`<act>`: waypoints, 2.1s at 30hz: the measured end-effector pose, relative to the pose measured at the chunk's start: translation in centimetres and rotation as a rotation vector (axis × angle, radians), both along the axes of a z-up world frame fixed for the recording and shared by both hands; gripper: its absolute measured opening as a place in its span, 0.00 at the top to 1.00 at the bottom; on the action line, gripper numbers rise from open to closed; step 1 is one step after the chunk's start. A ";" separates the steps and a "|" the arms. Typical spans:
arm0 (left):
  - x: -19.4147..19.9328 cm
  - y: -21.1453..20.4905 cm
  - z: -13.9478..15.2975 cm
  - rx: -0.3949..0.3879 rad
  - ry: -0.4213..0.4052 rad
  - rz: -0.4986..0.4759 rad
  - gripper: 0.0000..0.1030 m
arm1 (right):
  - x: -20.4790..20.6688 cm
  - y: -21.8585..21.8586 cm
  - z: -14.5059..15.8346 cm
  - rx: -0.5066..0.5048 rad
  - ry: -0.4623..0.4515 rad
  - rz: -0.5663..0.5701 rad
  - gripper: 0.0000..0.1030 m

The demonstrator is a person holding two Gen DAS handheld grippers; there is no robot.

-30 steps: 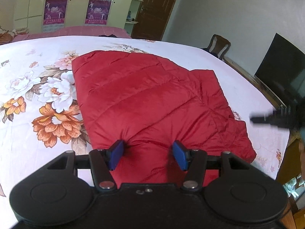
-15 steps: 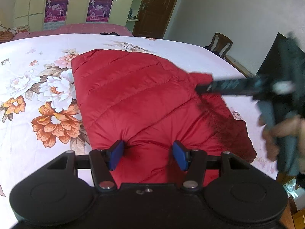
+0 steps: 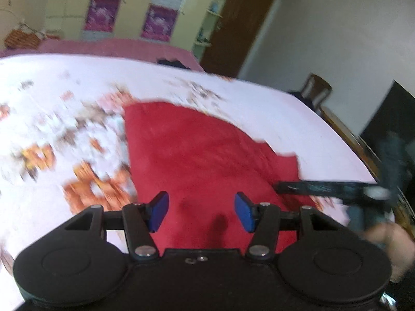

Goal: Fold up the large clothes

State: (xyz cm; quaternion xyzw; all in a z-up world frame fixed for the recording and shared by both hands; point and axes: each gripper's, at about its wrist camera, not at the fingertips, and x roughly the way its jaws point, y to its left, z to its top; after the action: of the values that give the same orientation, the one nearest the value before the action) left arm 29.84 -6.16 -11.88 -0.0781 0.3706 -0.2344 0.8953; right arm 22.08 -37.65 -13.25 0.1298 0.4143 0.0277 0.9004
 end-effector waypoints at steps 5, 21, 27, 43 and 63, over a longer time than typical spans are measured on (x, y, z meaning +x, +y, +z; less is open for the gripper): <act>4.0 0.3 0.0 0.001 -0.014 0.087 0.47 | 1.5 0.1 3.7 -0.024 -0.118 0.034 0.43; 8.7 -3.9 -3.4 0.104 0.051 0.103 0.47 | 8.4 2.2 -2.1 -0.130 -0.017 0.065 0.43; 9.1 -4.6 -3.9 0.135 0.075 0.102 0.47 | 8.8 1.8 -3.7 -0.139 0.007 0.060 0.43; 9.1 -4.8 -3.7 0.147 0.089 0.118 0.46 | 8.6 0.9 -3.4 -0.069 0.030 0.044 0.43; 0.9 -0.7 -2.7 -0.014 0.253 0.036 0.09 | -1.2 -0.8 0.3 0.119 0.033 0.057 0.01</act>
State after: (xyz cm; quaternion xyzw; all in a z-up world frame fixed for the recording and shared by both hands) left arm 30.70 -6.83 -14.54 -0.1201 0.4776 -0.2091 0.8449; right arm 20.89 -38.41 -13.00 0.1718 0.4301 0.0761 0.8830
